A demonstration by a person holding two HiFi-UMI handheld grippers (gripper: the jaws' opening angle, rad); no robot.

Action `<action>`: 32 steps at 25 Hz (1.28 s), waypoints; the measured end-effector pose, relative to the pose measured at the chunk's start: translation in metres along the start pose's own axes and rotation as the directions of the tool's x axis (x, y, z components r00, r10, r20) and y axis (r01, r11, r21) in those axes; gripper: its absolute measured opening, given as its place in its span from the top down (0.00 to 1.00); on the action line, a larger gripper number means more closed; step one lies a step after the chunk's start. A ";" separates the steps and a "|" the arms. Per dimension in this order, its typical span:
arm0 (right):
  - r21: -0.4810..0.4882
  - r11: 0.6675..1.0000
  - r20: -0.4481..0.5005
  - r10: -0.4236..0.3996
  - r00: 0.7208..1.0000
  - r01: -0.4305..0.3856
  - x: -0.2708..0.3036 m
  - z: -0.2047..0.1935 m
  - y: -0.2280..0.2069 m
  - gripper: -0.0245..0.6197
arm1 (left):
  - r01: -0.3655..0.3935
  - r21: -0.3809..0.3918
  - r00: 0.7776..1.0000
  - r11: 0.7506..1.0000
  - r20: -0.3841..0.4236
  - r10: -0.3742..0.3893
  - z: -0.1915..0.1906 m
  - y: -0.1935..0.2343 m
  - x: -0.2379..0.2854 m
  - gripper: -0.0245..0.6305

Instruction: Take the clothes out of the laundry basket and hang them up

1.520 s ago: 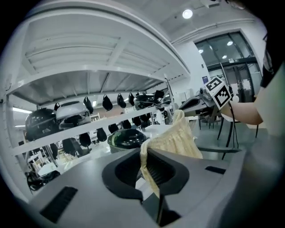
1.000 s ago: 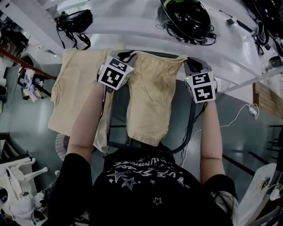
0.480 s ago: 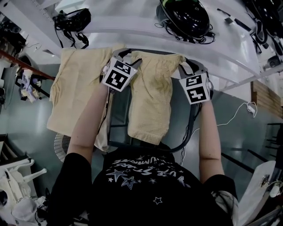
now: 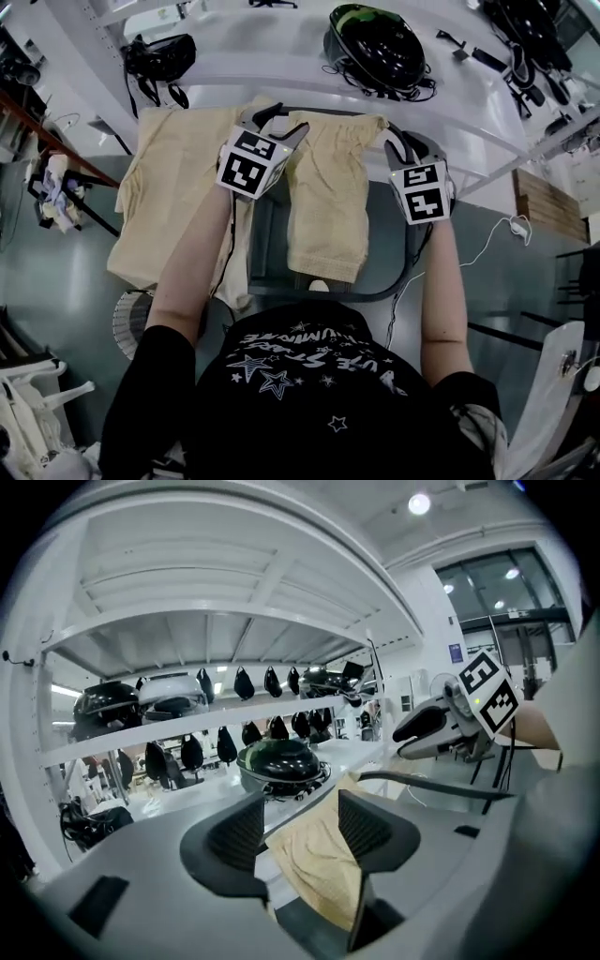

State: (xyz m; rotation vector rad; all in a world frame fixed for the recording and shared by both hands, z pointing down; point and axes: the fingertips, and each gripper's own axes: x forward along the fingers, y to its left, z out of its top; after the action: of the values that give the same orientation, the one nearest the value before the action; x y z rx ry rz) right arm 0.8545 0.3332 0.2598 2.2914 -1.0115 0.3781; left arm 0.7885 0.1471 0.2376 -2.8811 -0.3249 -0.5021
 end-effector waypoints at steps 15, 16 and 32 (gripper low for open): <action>0.119 0.977 0.131 -0.191 0.973 0.176 -0.140 0.039 0.083 0.86 | 0.087 -0.075 0.951 0.993 0.305 -0.060 0.028 -0.019 -0.179 0.65; 0.128 0.974 0.137 -0.206 0.969 0.189 -0.149 0.038 0.090 0.88 | 0.096 -0.083 0.945 0.992 0.320 -0.065 0.027 -0.020 -0.190 0.68; 0.254 0.952 0.183 -0.223 0.957 0.173 -0.215 -0.014 0.127 0.95 | 0.057 -0.162 0.953 0.985 0.304 -0.005 -0.023 -0.057 -0.243 0.89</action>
State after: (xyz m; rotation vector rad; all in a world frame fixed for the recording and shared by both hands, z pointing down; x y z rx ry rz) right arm 0.6164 0.3977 0.2204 2.6665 -0.8591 0.1815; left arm 0.5445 0.1529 0.1821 -3.1241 -0.3910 -0.0904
